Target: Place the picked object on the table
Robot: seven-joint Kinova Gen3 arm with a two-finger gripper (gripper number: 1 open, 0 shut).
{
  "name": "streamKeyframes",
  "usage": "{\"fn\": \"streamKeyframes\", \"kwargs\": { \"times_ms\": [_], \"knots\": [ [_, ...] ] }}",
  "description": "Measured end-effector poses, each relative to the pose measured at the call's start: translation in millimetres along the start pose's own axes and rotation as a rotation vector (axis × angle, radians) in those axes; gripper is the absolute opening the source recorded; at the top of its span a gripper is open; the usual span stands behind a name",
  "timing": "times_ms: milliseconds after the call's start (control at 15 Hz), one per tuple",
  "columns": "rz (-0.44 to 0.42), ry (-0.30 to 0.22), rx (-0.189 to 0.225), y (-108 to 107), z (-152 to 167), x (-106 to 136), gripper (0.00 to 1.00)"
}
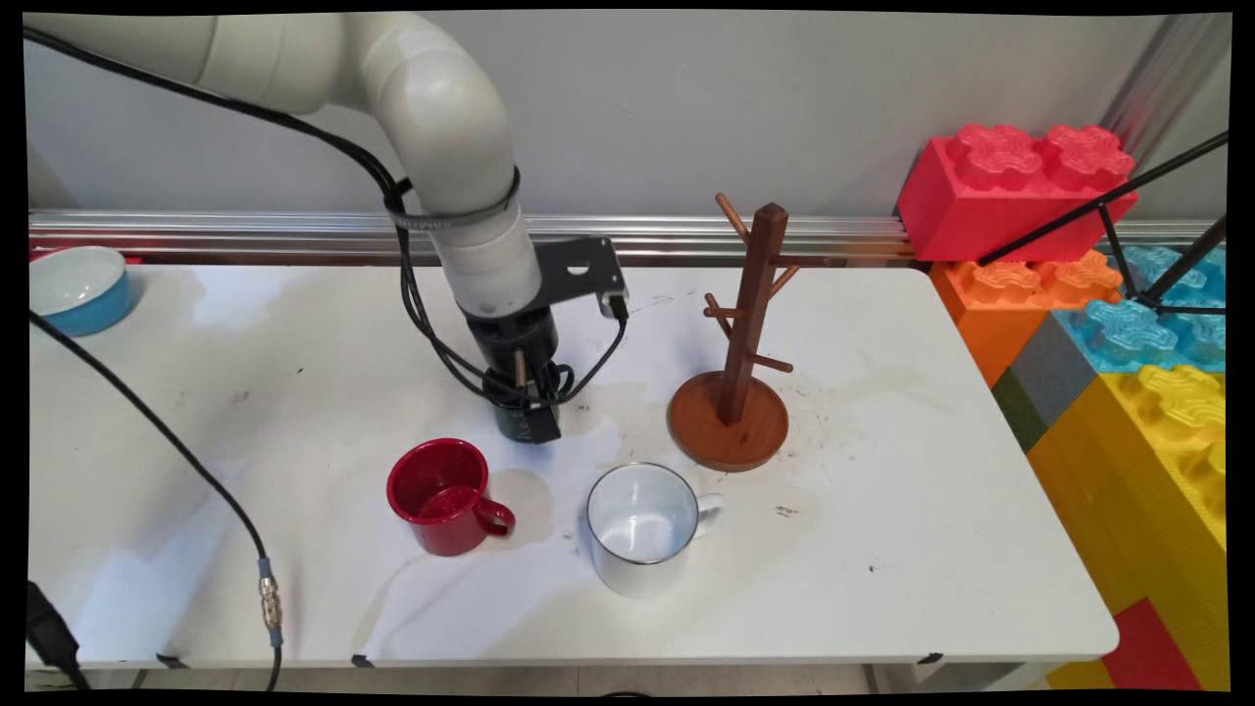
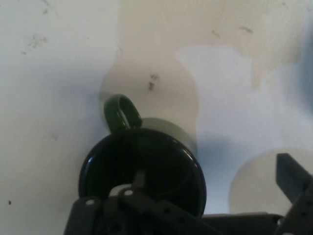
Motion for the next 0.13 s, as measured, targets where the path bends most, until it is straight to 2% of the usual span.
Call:
{"fn": "streamKeyframes", "kwargs": {
  "times_ms": [133],
  "knots": [
    [-0.013,0.021,-0.009,-2.8,-12.2,-1.5,1.0]
  ]
}}
